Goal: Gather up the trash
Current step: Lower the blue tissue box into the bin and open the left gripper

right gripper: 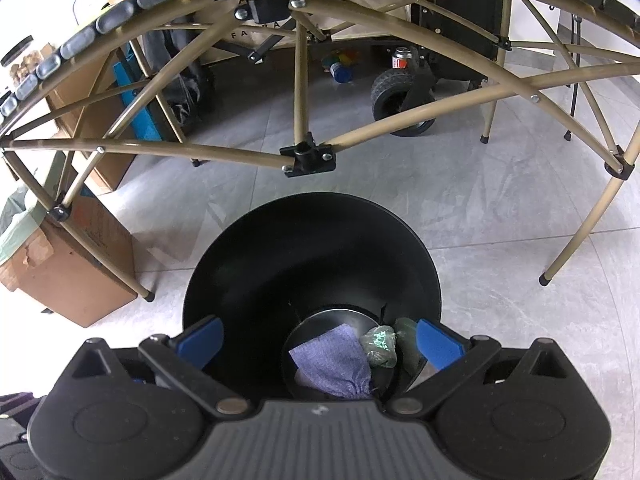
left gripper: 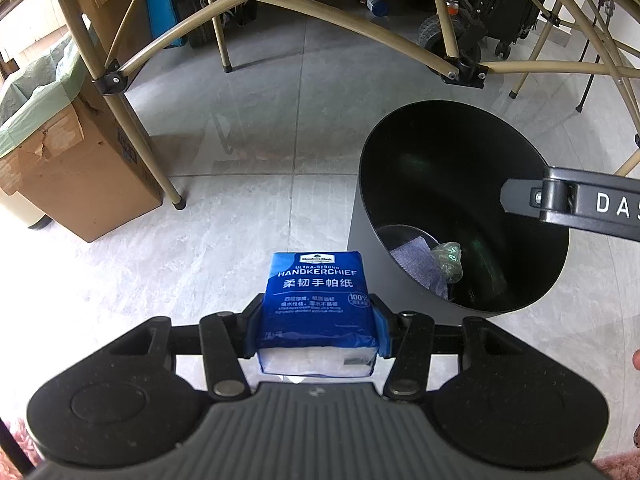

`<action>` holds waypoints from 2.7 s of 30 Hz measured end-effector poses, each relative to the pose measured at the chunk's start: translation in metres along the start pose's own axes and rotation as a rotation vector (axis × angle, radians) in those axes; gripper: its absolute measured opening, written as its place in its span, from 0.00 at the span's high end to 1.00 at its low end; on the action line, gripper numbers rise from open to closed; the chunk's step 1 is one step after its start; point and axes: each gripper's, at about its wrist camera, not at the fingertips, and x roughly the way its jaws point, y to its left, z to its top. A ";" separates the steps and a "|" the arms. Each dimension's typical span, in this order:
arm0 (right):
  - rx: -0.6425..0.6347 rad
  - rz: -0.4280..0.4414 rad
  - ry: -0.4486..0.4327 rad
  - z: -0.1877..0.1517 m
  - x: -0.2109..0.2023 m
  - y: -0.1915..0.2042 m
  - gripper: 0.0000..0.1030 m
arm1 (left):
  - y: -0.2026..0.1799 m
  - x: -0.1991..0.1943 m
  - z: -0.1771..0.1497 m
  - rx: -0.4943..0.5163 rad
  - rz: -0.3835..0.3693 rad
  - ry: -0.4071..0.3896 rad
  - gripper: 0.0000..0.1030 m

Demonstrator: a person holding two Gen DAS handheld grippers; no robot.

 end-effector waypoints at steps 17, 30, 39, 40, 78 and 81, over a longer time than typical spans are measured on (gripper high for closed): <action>0.025 -0.012 -0.017 0.001 -0.025 -0.020 0.00 | -0.008 -0.028 0.004 0.027 -0.013 -0.102 0.49; 0.094 -0.072 -0.094 0.009 -0.055 -0.065 0.00 | -0.048 -0.040 0.019 0.097 -0.053 -0.159 0.49; 0.122 -0.130 -0.119 0.011 -0.065 -0.092 0.00 | -0.072 -0.033 0.025 0.137 -0.081 -0.155 0.49; 0.124 -0.135 -0.120 0.010 -0.065 -0.095 0.00 | -0.074 -0.032 0.026 0.141 -0.083 -0.156 0.49; 0.161 -0.240 -0.110 0.004 -0.055 -0.121 0.00 | -0.112 0.015 0.052 0.154 -0.101 -0.067 0.29; 0.158 -0.239 -0.111 0.004 -0.055 -0.120 0.00 | -0.111 0.010 0.051 0.145 -0.087 -0.096 0.02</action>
